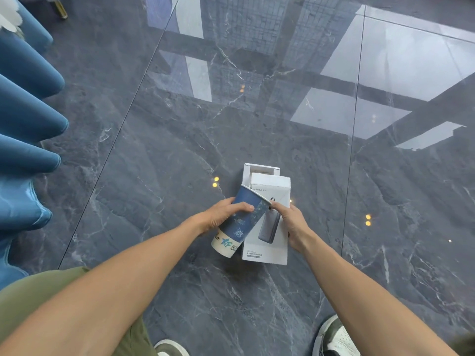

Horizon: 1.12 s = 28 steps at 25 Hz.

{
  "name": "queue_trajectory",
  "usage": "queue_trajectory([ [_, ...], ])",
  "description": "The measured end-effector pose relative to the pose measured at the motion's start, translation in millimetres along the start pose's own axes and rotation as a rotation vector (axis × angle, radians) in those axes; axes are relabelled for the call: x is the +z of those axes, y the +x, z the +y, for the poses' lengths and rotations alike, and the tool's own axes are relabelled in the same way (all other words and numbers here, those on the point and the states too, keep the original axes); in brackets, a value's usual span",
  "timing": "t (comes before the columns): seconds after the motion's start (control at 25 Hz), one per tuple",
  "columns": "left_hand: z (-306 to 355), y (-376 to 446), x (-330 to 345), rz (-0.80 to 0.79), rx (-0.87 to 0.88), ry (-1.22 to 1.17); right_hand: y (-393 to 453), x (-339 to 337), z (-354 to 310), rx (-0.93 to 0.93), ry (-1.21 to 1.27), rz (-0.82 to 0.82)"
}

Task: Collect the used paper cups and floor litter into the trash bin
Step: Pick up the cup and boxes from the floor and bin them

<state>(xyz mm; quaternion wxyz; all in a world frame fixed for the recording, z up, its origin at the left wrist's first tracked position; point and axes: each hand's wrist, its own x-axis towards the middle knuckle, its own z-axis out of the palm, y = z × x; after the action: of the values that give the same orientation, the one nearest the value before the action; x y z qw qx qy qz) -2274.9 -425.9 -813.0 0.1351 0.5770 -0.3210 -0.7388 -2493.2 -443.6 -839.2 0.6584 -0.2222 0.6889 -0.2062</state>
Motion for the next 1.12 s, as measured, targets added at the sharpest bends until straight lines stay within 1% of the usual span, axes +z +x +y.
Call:
queue_trajectory([
  [0.08, 4, -2, 6, -0.008, 0.017, -0.076, -3, -3, -2, 0.02, 0.009, 0.005],
  [0.24, 21, -19, 14, 0.038, 0.077, -0.175, -22, -5, -18, -0.031, 0.051, -0.052],
  [0.4, 53, -89, 29, 0.088, 0.104, -0.299, -90, -11, -48, -0.012, 0.042, -0.007],
  [0.56, 98, -207, 56, 0.111, 0.091, -0.375, -210, -10, -96, 0.02, -0.054, -0.007],
  [0.68, 144, -308, 77, 0.135, 0.104, -0.414, -318, -7, -142, 0.009, -0.096, -0.062],
  [0.8, 179, -401, 95, 0.194, 0.106, -0.456, -419, 1, -183, -0.025, -0.087, -0.105],
  [0.92, 213, -497, 104, 0.219, 0.108, -0.464, -521, 12, -220, -0.015, -0.091, -0.12],
  [1.0, 229, -554, 103, 0.257, 0.117, -0.487, -576, 23, -238, -0.01, -0.116, -0.135],
  [1.12, 235, -613, 104, 0.303, 0.133, -0.522, -628, 32, -244, -0.059, -0.176, -0.155],
])
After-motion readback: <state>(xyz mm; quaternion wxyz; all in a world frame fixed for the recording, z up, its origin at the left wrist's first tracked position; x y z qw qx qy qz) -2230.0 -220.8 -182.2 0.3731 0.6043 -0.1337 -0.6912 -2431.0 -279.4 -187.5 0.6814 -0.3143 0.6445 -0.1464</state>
